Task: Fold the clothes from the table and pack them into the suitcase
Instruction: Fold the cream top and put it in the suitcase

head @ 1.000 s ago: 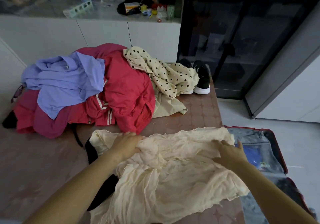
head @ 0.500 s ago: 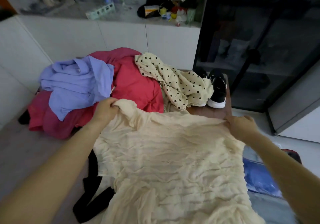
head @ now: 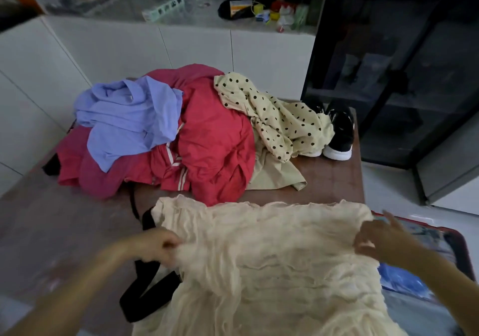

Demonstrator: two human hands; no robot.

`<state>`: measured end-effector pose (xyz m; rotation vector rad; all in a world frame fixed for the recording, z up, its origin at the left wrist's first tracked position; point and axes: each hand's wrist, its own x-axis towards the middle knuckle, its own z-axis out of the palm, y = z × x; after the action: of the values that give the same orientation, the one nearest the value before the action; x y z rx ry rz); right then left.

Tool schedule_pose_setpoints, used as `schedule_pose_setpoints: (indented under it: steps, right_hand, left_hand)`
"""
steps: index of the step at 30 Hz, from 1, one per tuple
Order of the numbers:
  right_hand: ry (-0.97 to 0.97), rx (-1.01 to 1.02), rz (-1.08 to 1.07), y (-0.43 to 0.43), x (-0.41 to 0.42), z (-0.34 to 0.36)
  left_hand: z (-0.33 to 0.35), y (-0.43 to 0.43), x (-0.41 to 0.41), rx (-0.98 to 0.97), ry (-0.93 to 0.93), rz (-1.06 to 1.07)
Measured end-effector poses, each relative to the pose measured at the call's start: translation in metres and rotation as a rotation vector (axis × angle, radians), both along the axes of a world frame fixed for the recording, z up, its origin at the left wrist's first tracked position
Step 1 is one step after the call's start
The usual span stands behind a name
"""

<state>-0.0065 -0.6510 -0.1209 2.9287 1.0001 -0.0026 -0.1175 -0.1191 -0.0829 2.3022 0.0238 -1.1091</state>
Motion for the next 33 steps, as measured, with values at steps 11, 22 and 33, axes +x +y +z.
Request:
schedule_pose_setpoints:
  steps: [11,22,33]
  right_hand:
    - [0.112,0.021,-0.098,0.103,-0.071,-0.004]
    - [0.190,0.316,-0.037,0.259,-0.178,0.018]
    - [0.324,0.130,-0.225,0.405,-0.234,-0.005]
  left_hand:
    - [-0.029,-0.058,-0.019,0.090,-0.217,-0.193]
    - [-0.005,0.017,0.033,0.339,-0.569,-0.494]
    - [-0.020,0.076,0.060,0.589,-0.545,-1.146]
